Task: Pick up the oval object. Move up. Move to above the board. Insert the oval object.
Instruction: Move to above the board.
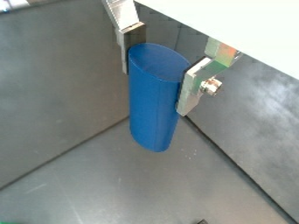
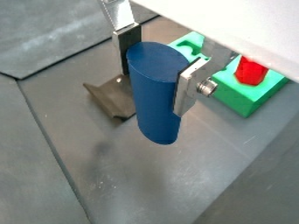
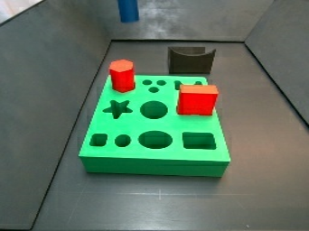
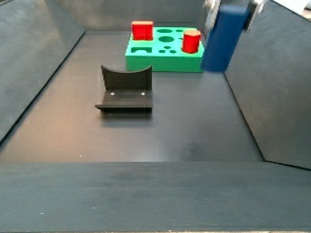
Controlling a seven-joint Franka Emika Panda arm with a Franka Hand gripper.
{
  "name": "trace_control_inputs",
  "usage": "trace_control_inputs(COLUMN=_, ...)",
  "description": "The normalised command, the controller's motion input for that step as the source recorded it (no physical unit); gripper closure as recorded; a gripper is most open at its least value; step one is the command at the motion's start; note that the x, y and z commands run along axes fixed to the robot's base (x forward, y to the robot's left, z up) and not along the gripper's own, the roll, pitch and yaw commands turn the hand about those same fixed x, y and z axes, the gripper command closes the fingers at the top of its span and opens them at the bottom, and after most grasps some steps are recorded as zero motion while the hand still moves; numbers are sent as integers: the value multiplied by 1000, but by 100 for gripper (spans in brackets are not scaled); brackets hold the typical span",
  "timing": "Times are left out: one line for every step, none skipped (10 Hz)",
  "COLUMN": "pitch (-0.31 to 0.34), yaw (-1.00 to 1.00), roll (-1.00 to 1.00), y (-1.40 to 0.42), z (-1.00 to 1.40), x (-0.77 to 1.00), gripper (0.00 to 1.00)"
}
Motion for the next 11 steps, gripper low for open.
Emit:
trace_control_inputs(pitch=32, yaw=32, roll=112, y=-186, z=1000, x=-170, gripper=100)
trace_control_inputs(pitch=31, yaw=34, roll=115, y=-149, z=940, x=-144, gripper=100)
trace_control_inputs(pitch=35, yaw=34, roll=112, y=-104, z=769, x=-100, gripper=100)
trace_control_inputs(pitch=45, yaw=33, roll=100, y=-68, z=598, x=-58, gripper=100)
trace_control_inputs(pitch=74, yaw=33, roll=89, y=-34, z=374, x=-17, gripper=100)
trace_control_inputs(pitch=86, yaw=34, roll=86, y=-19, z=206, x=-2, gripper=100)
trace_control_inputs(pitch=634, yaw=-590, roll=-153, y=-1000, z=183, x=310, gripper=100)
trace_control_inputs(pitch=613, yaw=-570, roll=-155, y=-1000, z=169, x=315, gripper=100)
trace_control_inputs(pitch=527, yaw=-338, roll=-144, y=-1000, z=177, x=338, gripper=100)
trace_control_inputs(pitch=405, yaw=-201, roll=-143, y=-1000, z=172, x=349, gripper=100)
trace_control_inputs(pitch=261, yaw=-86, roll=-88, y=-1000, z=176, x=349, gripper=100)
